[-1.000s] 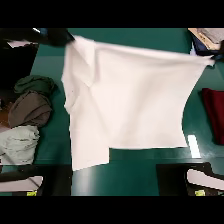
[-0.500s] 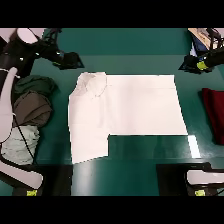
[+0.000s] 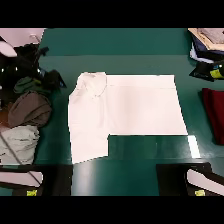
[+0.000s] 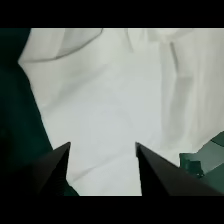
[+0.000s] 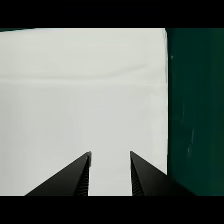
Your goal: Fold the shirts.
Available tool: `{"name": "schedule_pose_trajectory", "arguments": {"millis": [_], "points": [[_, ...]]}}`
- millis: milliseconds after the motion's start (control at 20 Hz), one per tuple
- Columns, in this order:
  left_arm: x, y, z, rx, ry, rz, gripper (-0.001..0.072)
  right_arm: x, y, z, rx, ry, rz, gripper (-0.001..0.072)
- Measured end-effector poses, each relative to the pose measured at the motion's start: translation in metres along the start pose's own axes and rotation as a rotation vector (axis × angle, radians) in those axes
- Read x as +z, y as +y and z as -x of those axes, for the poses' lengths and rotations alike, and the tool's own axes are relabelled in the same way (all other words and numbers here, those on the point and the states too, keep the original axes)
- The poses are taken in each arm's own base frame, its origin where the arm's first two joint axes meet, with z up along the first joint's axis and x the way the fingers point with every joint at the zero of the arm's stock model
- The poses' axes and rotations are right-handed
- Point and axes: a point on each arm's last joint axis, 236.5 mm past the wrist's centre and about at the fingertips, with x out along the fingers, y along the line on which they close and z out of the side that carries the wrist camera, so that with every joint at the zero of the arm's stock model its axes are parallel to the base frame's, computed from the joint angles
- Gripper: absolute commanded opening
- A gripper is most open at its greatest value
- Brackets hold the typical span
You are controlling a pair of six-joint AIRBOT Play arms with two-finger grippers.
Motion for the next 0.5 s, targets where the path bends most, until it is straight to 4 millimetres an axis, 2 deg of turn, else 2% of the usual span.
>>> {"name": "schedule_pose_trajectory", "arguments": {"millis": [200, 300, 400, 500], "points": [[-0.071, 0.021, -0.039, 0.013, 0.053, 0.079, 0.0484, -0.01, -0.001, 0.006, -0.004, -0.026, -0.004, 0.0285], [-0.101, 0.03, -0.058, 0.016, 0.084, 0.119, 0.0485, -0.013, -0.001, 0.006, -0.002, -0.025, -0.007, 0.0285], [-0.12, 0.036, -0.072, 0.013, 0.096, 0.155, 0.0485, -0.014, 0.004, 0.007, 0.017, -0.026, -0.015, 0.0285], [-0.128, 0.035, -0.082, -0.004, 0.088, 0.181, 0.0484, -0.014, 0.008, 0.007, 0.034, -0.028, -0.021, 0.0284]]}}
